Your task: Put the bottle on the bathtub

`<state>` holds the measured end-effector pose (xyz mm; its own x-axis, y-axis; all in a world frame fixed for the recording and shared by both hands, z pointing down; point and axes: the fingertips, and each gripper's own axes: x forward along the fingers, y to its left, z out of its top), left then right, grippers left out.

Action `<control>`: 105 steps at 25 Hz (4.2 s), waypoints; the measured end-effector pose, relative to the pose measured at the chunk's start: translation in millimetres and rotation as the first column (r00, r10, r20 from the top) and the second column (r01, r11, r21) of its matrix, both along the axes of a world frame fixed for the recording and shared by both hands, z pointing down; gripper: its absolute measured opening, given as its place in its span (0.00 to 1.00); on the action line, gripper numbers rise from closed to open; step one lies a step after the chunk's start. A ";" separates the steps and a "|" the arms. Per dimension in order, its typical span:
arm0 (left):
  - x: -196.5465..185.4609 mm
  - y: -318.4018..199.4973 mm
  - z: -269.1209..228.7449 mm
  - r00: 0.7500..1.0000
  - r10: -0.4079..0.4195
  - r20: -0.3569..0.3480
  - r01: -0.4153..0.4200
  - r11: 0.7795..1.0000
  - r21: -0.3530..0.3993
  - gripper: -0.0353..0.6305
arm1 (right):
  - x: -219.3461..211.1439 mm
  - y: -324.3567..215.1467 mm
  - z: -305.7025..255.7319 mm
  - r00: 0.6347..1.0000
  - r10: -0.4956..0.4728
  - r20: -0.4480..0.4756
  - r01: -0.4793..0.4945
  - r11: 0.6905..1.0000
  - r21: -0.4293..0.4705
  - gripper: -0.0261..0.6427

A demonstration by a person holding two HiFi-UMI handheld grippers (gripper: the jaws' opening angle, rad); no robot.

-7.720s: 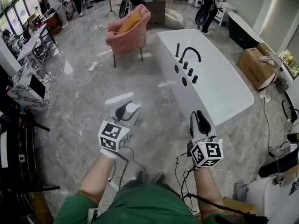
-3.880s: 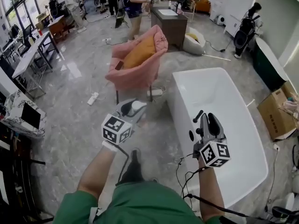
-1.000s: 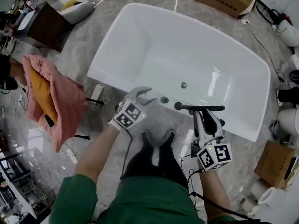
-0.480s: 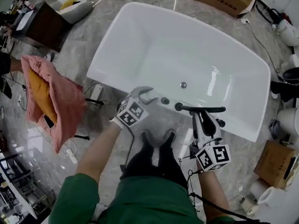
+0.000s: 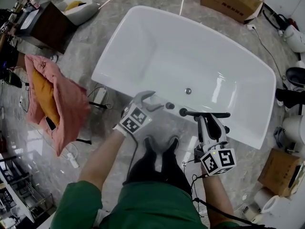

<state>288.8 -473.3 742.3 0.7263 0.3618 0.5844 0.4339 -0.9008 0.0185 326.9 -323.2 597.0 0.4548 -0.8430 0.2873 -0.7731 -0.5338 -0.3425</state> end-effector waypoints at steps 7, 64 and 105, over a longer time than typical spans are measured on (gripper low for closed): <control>-6.7 -19.1 -78.2 0.979 -0.163 -0.123 0.154 0.985 -0.084 0.47 | 9.1 7.0 -24.8 0.998 0.032 -0.054 -0.032 0.999 -0.006 0.19; -105.0 -46.7 -410.7 0.675 -0.542 -0.502 0.491 0.837 -0.243 0.37 | -30.0 19.3 -278.9 0.903 0.093 -0.419 -0.034 0.988 0.148 0.20; -65.9 -65.1 -374.3 0.736 -0.510 -0.445 0.456 0.859 -0.232 0.36 | 2.0 -13.1 -261.9 0.917 0.093 -0.387 -0.049 0.991 0.124 0.20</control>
<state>222.9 -538.4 368.0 0.9921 -0.0787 0.0979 -0.0821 -0.9961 0.0315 328.8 -336.3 335.0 0.5716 -0.8203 -0.0179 -0.8187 -0.5687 -0.0803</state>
